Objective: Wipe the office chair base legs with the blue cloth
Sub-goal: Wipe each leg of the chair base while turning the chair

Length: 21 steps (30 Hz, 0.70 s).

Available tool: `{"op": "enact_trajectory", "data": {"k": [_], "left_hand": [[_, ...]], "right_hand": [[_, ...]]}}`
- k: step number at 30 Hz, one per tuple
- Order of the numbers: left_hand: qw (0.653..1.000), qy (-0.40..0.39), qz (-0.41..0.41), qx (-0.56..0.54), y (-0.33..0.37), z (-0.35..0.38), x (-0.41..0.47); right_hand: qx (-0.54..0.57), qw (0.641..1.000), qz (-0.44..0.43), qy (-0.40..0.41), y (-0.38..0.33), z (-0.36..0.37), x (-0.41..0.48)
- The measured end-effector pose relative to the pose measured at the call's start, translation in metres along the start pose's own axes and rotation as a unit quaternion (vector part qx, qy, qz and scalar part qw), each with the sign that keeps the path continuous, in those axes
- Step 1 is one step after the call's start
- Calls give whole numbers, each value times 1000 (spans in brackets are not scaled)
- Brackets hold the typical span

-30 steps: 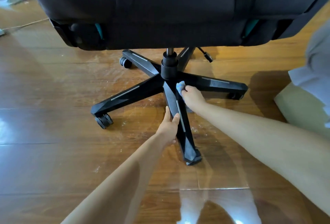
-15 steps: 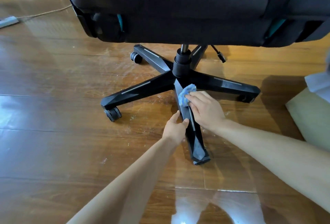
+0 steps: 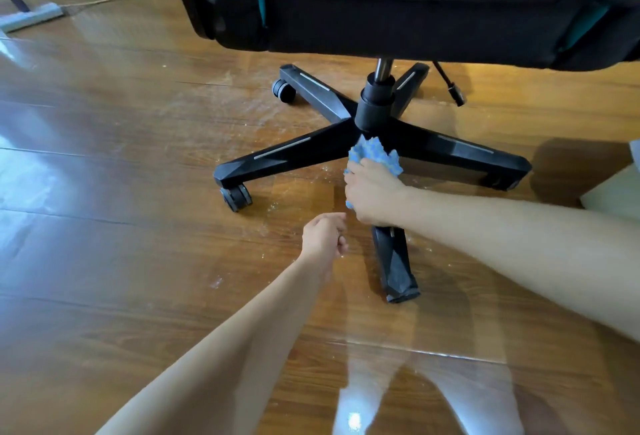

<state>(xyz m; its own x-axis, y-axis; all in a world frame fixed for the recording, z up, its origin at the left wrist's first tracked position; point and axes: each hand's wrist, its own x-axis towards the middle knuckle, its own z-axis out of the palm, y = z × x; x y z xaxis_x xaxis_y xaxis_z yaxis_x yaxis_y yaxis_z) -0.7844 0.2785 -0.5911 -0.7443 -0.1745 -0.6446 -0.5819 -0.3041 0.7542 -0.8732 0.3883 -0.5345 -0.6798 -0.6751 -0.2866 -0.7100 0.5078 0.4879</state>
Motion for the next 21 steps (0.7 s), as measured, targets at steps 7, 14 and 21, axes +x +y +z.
{"op": "enact_trajectory", "data": {"k": [7, 14, 21], "left_hand": [[1000, -2, -8, -22, -4, 0, -4], [999, 27, 8, -42, 4, 17, -9], [999, 32, 25, 2, 7, 31, -2]], "right_hand": [[135, 979, -83, 125, -11, 39, -70], [247, 955, -21, 162, -22, 45, -86], [249, 925, -209, 199, -47, 90, -169]]}}
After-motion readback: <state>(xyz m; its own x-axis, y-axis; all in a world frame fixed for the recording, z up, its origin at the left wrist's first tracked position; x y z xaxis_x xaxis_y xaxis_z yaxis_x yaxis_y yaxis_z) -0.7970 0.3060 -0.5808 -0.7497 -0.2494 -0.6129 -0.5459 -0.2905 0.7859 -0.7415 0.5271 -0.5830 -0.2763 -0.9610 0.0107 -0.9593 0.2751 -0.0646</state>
